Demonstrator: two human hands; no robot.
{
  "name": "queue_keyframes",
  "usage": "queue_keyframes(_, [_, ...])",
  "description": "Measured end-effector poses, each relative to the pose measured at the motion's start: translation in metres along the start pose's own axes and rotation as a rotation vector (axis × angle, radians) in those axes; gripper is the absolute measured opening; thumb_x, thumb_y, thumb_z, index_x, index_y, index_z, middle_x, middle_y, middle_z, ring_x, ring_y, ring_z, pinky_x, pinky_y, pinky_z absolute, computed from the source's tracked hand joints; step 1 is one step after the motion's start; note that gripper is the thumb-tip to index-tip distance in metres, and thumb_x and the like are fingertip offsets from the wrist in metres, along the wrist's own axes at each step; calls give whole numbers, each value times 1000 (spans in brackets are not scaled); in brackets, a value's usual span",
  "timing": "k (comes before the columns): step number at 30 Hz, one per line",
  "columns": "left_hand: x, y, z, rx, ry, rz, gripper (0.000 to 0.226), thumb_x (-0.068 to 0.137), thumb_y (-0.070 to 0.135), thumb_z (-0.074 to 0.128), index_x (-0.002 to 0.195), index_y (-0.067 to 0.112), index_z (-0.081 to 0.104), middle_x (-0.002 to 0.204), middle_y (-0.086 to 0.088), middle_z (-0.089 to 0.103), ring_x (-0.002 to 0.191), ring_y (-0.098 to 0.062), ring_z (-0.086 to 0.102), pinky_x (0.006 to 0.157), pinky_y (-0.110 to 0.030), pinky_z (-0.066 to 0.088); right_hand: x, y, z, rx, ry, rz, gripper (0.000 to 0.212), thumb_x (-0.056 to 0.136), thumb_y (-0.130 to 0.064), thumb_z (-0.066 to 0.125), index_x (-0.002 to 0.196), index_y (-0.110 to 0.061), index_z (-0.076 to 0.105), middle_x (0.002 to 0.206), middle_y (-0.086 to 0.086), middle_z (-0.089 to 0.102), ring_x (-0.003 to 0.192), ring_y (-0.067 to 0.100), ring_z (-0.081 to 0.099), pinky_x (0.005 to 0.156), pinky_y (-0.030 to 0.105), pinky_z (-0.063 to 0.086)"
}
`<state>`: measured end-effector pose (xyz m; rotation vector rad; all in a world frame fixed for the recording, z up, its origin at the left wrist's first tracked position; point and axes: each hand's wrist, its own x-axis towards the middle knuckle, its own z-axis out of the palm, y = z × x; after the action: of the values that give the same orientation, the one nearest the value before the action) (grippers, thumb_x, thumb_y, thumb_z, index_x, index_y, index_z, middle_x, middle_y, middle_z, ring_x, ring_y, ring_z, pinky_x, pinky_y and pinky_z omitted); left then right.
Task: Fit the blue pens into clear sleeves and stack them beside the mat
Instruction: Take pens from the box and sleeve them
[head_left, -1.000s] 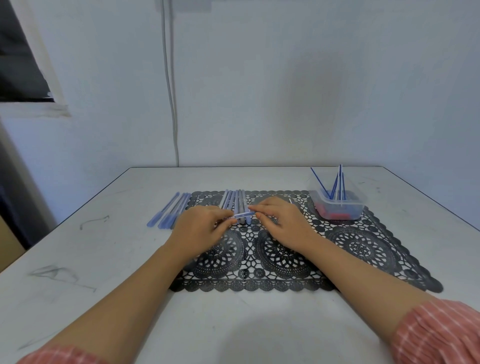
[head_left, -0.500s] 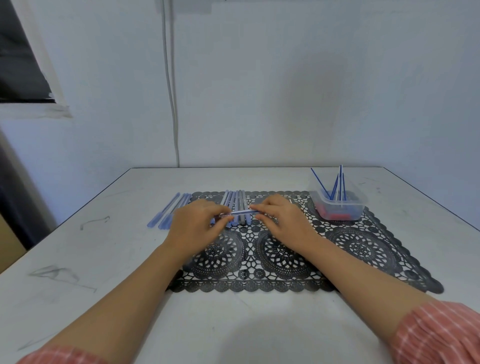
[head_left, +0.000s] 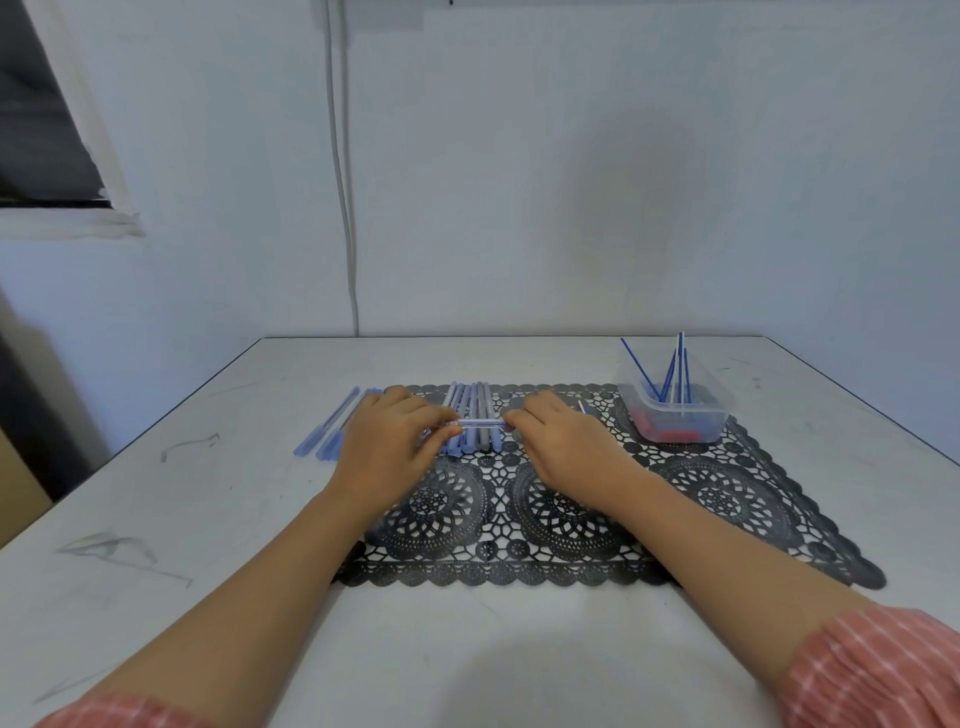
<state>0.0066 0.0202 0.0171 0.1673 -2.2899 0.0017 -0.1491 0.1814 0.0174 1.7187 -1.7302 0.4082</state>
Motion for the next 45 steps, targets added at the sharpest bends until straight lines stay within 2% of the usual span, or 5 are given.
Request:
queue_keyframes(15, [-2,-3,4,-144,-48,-13,38,87,43,48,95,16,73,75,5,67,71,-12,51,61,-34,46,-1,3,-5,110,24,-5,29,69,4,69,97,-2,67,76,6,64,69,20,61,62,20,47])
queue_keyframes(24, [0,0,3,-180,8,-52,39,88,42,48,95,14,74,74,3,68,69,-14,55,63,-32,47,-3,6,-8,284,-42,307,51,91,-53,27,134,-30,44,92,-5,63,84,10,57,66,28,47])
queue_keyframes(29, [-1,0,1,-179,27,-80,41,87,44,47,96,14,73,75,4,68,68,-10,52,65,-30,46,-4,6,-12,460,83,424,41,93,-22,30,134,-25,31,69,-6,44,58,4,40,52,23,28])
queue_keyframes(36, [0,0,2,-155,42,-94,43,87,46,46,96,13,74,76,4,69,69,-5,47,67,-25,40,-1,16,-3,339,-147,528,60,81,12,40,133,-18,34,84,2,50,73,18,52,65,36,45])
queue_keyframes(45, [0,-2,3,-154,30,-112,45,87,48,44,97,15,73,76,5,68,69,-7,48,67,-30,45,-5,23,8,352,-241,379,14,90,-2,51,96,-10,61,91,1,59,81,8,49,78,31,47])
